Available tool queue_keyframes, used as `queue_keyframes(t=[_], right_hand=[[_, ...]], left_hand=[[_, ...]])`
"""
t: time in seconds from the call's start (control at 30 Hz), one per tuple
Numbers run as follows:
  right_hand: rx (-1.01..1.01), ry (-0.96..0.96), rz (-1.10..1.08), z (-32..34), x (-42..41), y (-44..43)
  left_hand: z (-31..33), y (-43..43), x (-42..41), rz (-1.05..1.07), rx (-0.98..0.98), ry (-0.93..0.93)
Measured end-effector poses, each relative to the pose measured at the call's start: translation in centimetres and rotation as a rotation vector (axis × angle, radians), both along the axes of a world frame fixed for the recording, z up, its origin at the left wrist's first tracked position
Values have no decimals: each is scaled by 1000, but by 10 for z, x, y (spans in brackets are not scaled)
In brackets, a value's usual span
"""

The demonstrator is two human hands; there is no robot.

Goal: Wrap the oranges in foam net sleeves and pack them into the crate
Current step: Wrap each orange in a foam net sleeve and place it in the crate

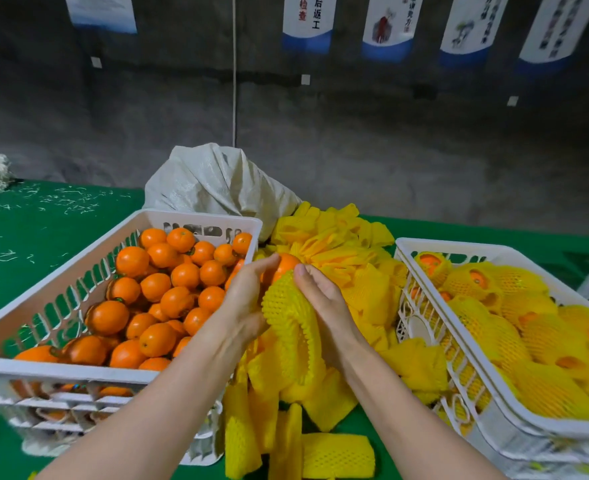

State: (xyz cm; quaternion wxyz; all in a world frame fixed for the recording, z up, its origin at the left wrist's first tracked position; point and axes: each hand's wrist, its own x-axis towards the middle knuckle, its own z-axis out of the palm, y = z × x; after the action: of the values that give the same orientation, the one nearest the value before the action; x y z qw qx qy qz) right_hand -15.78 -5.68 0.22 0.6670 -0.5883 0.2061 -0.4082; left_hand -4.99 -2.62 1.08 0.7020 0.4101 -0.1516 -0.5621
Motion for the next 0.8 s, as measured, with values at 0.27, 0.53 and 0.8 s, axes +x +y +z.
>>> queue_keyframes(t=[0.27,0.53,0.8], right_hand=[[-265,125,-167,-10,-43,-27],[-423,212,-554,-25,-80,-47],[-410,188,-611,-31,-91,-52]], left_hand=[[-12,-17,-57,66,-22,-37],[-23,-22,-93,-30,-89,-39],[-31,-25,-111,22,-116,-259]])
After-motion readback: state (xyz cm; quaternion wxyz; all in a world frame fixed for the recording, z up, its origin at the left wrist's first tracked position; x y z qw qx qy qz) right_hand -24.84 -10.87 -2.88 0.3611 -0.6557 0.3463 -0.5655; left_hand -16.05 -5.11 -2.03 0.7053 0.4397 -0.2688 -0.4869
